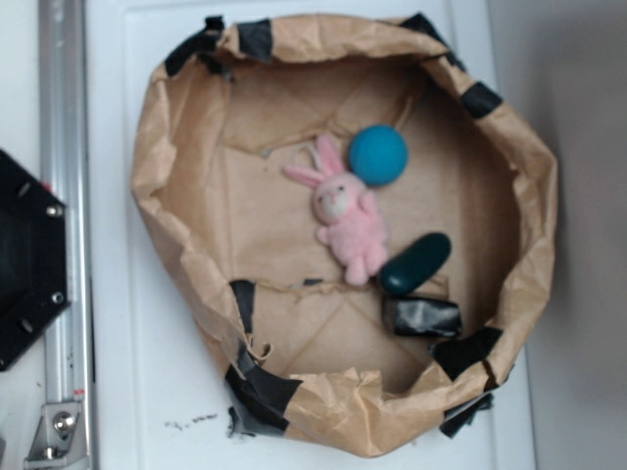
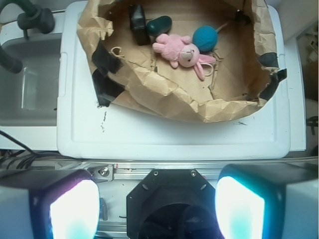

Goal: Grab the plastic pickle.

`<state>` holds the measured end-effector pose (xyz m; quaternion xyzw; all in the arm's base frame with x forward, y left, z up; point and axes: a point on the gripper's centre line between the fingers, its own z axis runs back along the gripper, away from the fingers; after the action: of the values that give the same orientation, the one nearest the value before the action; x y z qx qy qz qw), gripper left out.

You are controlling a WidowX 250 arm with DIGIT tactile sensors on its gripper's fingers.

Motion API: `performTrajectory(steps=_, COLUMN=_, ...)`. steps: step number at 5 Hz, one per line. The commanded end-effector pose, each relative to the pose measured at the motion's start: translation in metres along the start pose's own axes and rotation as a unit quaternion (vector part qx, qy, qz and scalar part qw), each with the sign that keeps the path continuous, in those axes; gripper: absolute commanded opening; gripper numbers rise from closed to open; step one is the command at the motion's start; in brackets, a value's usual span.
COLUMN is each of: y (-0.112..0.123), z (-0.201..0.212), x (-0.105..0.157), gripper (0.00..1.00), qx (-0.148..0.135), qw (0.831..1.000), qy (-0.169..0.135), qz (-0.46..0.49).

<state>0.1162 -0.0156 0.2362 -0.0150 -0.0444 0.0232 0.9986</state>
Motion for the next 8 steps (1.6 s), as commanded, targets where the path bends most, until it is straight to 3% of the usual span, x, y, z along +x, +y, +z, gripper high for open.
performTrajectory(steps=1, y=0.000, z=0.000, x=0.000, gripper=1.00, qx=0.000, qw=1.000, qy=0.000, qz=0.000)
performTrajectory(steps=2, y=0.002, z=-0.024, x=0.048, gripper=1.00, qx=0.002, qw=0.998, qy=0.001, qz=0.066)
performTrajectory(steps=3, y=0.018, z=-0.054, x=0.091, gripper=1.00, qx=-0.061, qw=0.981, qy=0.002, qz=0.187)
performTrajectory(steps=4, y=0.034, z=-0.079, x=0.116, gripper=1.00, qx=-0.084, qw=0.968, qy=-0.006, qz=0.235)
performTrajectory(steps=5, y=0.053, z=-0.113, x=0.147, gripper=1.00, qx=-0.094, qw=0.944, qy=-0.015, qz=0.316)
performTrajectory(steps=7, y=0.048, z=-0.160, x=0.191, gripper=1.00, qx=-0.071, qw=0.954, qy=-0.002, qz=0.293)
performTrajectory(steps=8, y=0.030, z=-0.189, x=0.199, gripper=1.00, qx=-0.085, qw=0.955, qy=0.030, qz=0.281)
